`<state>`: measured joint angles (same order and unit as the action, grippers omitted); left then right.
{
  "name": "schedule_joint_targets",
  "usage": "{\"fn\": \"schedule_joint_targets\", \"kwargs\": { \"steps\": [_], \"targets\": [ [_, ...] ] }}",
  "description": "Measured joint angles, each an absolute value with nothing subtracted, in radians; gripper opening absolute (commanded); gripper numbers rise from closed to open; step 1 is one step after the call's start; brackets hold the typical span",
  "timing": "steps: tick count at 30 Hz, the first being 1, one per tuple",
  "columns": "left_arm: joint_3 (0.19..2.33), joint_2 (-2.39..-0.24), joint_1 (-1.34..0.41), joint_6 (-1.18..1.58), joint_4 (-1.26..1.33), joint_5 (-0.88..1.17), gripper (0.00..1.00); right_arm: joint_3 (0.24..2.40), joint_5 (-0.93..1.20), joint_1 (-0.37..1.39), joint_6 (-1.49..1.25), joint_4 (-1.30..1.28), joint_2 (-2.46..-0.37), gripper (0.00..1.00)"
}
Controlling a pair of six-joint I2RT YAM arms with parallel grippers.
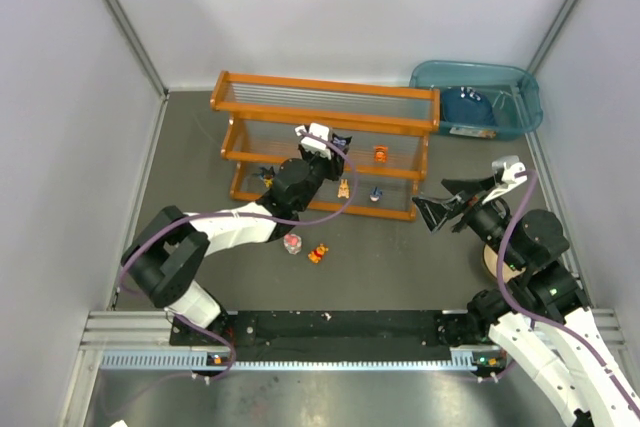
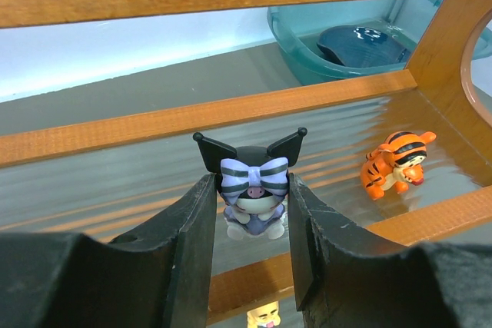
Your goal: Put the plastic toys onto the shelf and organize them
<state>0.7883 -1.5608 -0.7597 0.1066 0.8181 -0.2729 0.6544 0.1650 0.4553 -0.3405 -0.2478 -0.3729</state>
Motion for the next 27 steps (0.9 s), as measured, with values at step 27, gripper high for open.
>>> {"fn": "schedule_joint_targets", "kwargs": {
  "steps": [27],
  "targets": [
    [0.788, -1.613, -0.76, 0.126, 0.876, -0.265, 0.16, 0.654, 0.166, 0.455, -0.34, -0.248, -0.373, 0.99]
  ]
}}
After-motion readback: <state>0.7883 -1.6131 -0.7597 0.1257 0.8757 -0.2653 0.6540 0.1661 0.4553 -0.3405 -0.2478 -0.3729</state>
